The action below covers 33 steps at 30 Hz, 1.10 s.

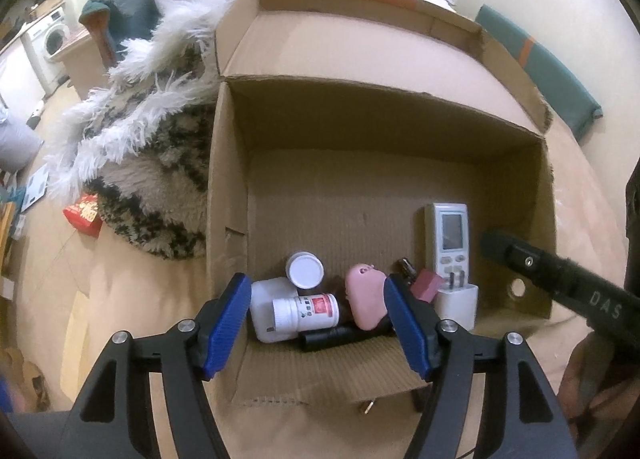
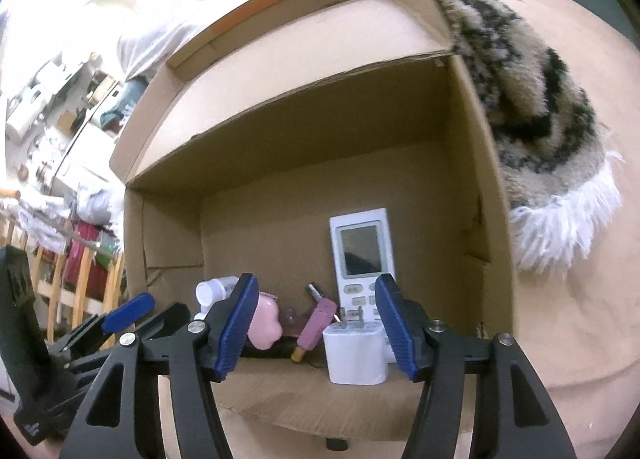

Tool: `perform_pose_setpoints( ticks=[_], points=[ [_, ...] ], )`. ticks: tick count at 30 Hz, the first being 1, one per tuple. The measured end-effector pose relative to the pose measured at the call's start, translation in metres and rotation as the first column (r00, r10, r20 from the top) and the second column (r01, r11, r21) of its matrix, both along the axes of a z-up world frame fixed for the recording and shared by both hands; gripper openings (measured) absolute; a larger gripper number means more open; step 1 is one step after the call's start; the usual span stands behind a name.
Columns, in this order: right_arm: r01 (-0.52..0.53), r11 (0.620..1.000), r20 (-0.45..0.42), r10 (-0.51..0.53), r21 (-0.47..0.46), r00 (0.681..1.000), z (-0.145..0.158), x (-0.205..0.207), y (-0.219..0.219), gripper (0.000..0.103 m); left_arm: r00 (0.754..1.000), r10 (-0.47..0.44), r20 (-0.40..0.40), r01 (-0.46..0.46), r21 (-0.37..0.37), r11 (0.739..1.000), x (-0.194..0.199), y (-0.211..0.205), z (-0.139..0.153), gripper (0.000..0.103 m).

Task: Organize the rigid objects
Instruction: 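Withdraw both tools from the box toward the remaining items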

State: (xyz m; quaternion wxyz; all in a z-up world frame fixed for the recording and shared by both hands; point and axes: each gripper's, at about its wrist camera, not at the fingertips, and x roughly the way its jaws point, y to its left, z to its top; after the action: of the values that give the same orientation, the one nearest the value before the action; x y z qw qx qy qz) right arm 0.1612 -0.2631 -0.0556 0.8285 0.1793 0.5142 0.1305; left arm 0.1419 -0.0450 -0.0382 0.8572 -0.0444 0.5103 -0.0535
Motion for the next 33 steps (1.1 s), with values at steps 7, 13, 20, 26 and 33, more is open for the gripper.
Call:
perform_pose_setpoints(
  ticks=[7, 13, 20, 26, 33],
  points=[
    [0.012, 1.0, 0.014, -0.012, 0.028, 1.0, 0.015, -0.024, -0.013, 0.064, 0.999, 0.025, 0.025, -0.024, -0.02, 1.0, -0.02, 0.014, 0.02, 0.066],
    [0.005, 1.0, -0.001, -0.005, 0.019, 1.0, 0.015, -0.048, -0.014, 0.064, 0.999, 0.044, 0.029, -0.045, 0.011, 0.999, -0.04, 0.021, 0.018, 0.067],
    [-0.012, 1.0, -0.057, 0.014, 0.026, 0.998, 0.005, -0.075, -0.015, 0.064, 0.997, 0.071, -0.005, -0.07, 0.007, 0.997, -0.061, 0.029, 0.007, 0.067],
    [-0.021, 1.0, -0.115, 0.019, -0.014, 0.993, -0.01, -0.087, -0.009, 0.064, 0.996, 0.061, -0.063, -0.06, 0.013, 0.998, -0.072, 0.027, -0.007, 0.067],
    [-0.016, 0.999, -0.177, 0.01, -0.035, 0.984, -0.031, -0.081, -0.006, 0.064, 0.987, 0.083, -0.136, -0.08, 0.026, 0.996, -0.07, 0.031, -0.026, 0.067]
  ],
)
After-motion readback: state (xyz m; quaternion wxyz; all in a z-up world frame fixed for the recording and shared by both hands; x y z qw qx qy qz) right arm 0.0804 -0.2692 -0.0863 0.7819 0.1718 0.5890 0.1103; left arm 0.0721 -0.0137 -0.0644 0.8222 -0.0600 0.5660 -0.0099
